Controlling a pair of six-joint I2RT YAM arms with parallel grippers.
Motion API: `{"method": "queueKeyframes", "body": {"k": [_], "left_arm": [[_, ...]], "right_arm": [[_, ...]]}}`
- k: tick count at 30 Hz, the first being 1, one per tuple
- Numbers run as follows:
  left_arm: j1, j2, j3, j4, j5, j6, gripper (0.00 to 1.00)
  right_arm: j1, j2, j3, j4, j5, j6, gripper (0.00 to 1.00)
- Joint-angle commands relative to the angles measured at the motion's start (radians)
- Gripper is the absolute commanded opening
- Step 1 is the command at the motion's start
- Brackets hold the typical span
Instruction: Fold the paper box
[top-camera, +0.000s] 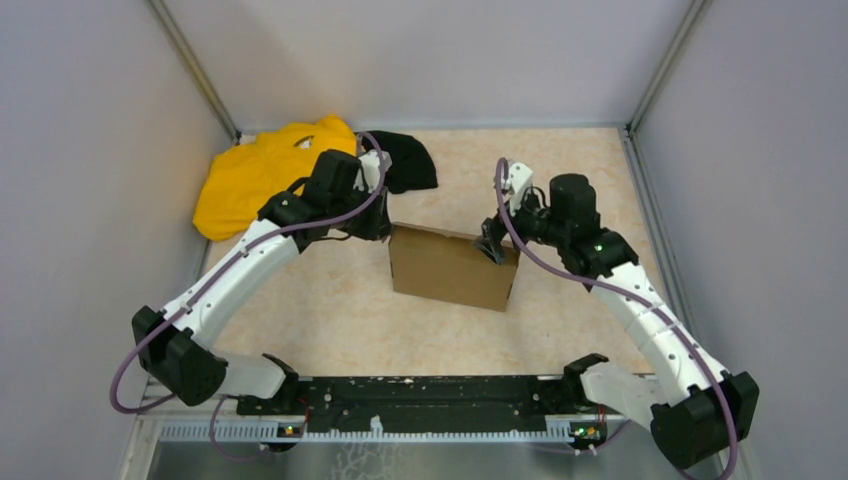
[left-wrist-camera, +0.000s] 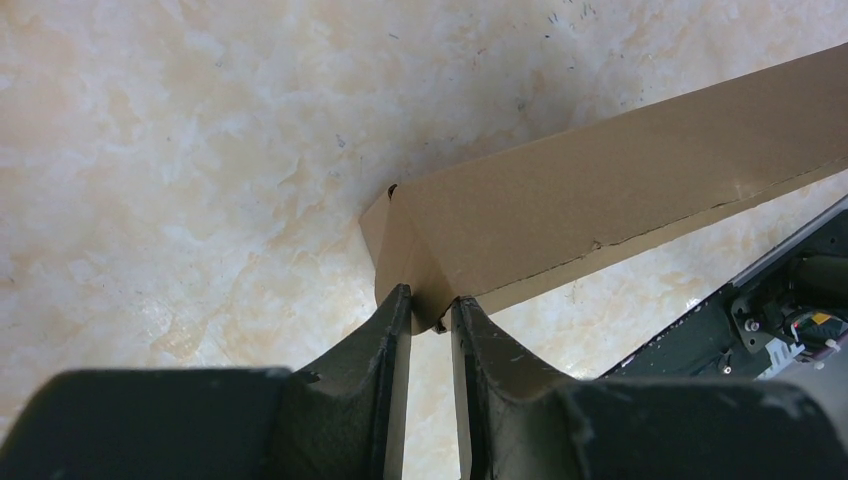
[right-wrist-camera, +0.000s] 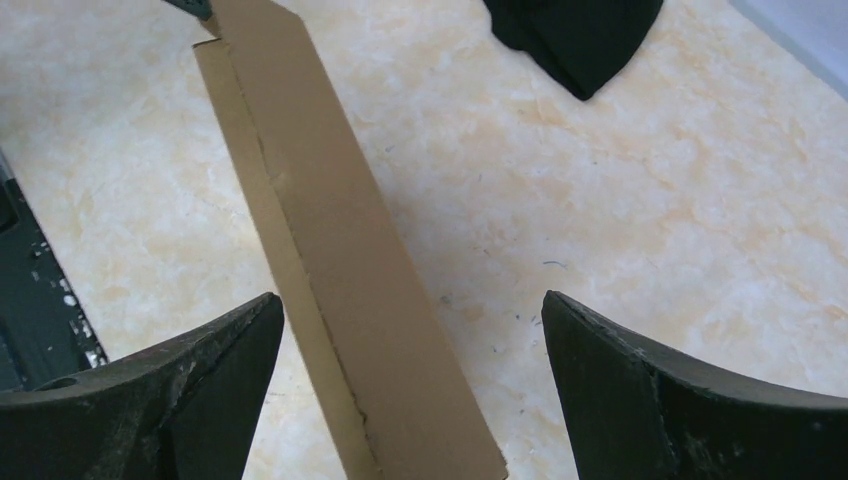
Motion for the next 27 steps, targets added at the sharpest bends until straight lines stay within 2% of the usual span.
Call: {"method": "queueKeyframes", "body": {"k": [1, 7, 18, 27], "left_arm": [[0.010, -0.030, 0.040, -0.035, -0.018, 0.028, 0.27], [0.023, -0.045, 0.023, -0.051, -0.023, 0.037, 0.27], [0.031, -0.020, 0.075, -0.093, -0.020, 0.054, 0.27], [0.034, 0.008, 0.116, -0.107, -0.002, 0.056, 0.27]], "right_arm": [[-0.013, -0.078, -0.078, 0.130, -0.117, 0.046, 0.98], [-0.013, -0.125, -0.173, 0.147, -0.196, 0.037, 0.98], [-0.003, -0.165, -0.212, 0.102, -0.138, 0.004, 0.98], [0.090, -0.128, -0.220, 0.051, -0.075, -0.004, 0.96]]}}
